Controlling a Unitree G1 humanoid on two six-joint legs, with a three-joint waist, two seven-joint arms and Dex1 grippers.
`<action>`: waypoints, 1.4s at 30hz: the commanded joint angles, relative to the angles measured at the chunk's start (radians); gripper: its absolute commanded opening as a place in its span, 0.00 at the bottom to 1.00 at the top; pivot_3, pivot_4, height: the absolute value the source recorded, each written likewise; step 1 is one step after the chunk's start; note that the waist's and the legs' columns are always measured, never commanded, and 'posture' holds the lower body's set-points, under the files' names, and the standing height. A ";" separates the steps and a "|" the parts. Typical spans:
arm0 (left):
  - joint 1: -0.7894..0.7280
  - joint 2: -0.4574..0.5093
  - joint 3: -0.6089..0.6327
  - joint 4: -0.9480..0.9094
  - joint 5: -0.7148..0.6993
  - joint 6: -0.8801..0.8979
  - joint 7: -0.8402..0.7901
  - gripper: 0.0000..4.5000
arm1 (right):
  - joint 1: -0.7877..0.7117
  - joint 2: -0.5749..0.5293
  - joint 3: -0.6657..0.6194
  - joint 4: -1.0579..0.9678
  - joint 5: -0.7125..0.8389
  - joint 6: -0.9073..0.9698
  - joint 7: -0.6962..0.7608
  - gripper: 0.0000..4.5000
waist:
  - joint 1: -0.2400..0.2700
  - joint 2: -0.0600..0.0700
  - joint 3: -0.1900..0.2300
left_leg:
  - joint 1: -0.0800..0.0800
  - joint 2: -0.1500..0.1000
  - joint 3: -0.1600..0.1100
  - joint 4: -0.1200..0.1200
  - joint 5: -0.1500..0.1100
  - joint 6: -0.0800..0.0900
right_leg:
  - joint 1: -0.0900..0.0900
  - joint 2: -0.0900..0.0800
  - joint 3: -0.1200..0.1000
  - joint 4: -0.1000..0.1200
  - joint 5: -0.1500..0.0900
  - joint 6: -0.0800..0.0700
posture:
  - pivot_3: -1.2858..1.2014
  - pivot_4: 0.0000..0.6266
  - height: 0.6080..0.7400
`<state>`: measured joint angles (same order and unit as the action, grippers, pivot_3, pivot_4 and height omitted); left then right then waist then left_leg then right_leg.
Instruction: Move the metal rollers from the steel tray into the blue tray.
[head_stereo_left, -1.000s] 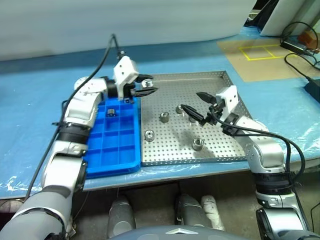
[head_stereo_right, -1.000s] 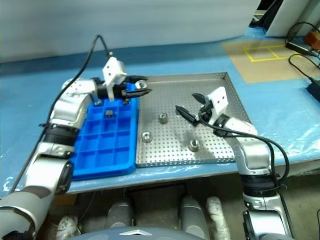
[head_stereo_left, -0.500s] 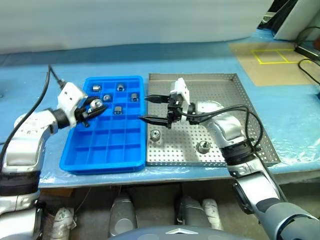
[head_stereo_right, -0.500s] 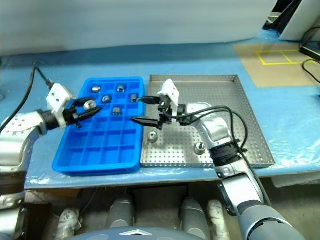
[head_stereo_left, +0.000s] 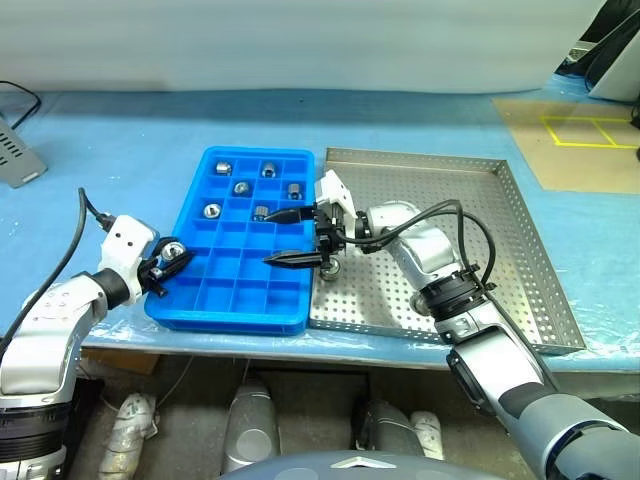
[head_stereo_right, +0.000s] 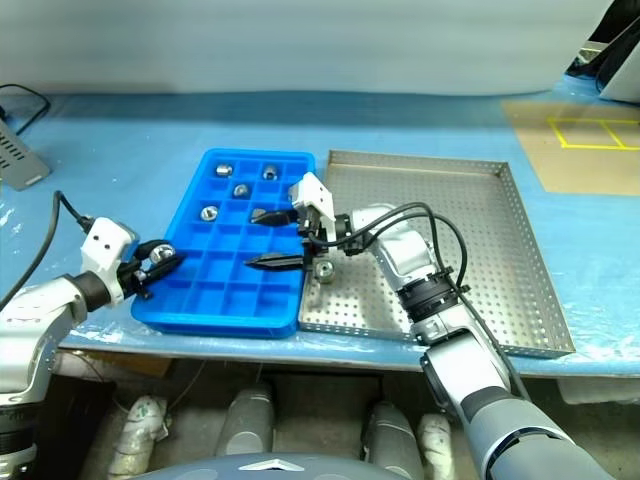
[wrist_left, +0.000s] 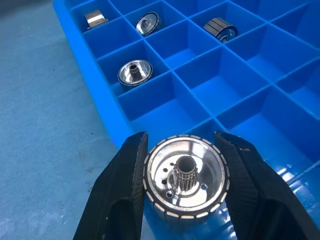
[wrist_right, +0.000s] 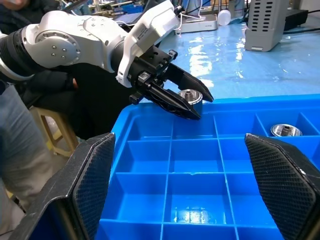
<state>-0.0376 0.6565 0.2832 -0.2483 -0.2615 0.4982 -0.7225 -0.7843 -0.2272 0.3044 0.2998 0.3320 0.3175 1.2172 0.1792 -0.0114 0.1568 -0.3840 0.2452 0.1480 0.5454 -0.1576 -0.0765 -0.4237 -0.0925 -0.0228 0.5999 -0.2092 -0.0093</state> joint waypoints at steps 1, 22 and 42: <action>-0.002 -0.005 -0.028 -0.003 -0.007 -0.003 0.007 0.39 | -0.011 -0.001 -0.015 -0.037 0.000 0.001 0.000 0.96 | 0.000 0.000 0.000 | 0.001 0.000 0.000 0.000 0.000 0.000 | 0.000 0.000 0.000 0.001 0.000 -0.001 | 0.65 0.24 1.00; -0.415 -0.061 -0.221 0.093 -0.077 -0.045 -0.098 0.82 | 0.094 -0.142 -0.148 -0.168 0.017 0.063 -0.106 0.96 | -0.011 0.000 0.000 | 0.003 0.001 0.000 0.000 0.004 -0.007 | 0.000 0.002 0.001 0.007 -0.002 -0.003 | 0.56 0.24 1.00; -1.044 -0.499 -0.568 1.134 0.208 -0.602 -0.325 0.82 | 0.541 -0.337 -0.462 -0.693 0.110 0.286 -0.458 0.96 | -0.131 0.000 -0.001 | 0.005 -0.004 0.005 0.002 0.007 -0.001 | 0.002 0.002 0.013 0.005 0.001 0.001 | 0.38 0.24 1.00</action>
<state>-1.0420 0.1535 -0.3053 0.8264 -0.0795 -0.0484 -1.0813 -0.2494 -0.5622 -0.1179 -0.3263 0.4164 0.5981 0.7876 0.0477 -0.0116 0.1562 -0.3788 0.2411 0.1530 0.5476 -0.1504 -0.0775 -0.4217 -0.0908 -0.0092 0.6049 -0.2081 -0.0072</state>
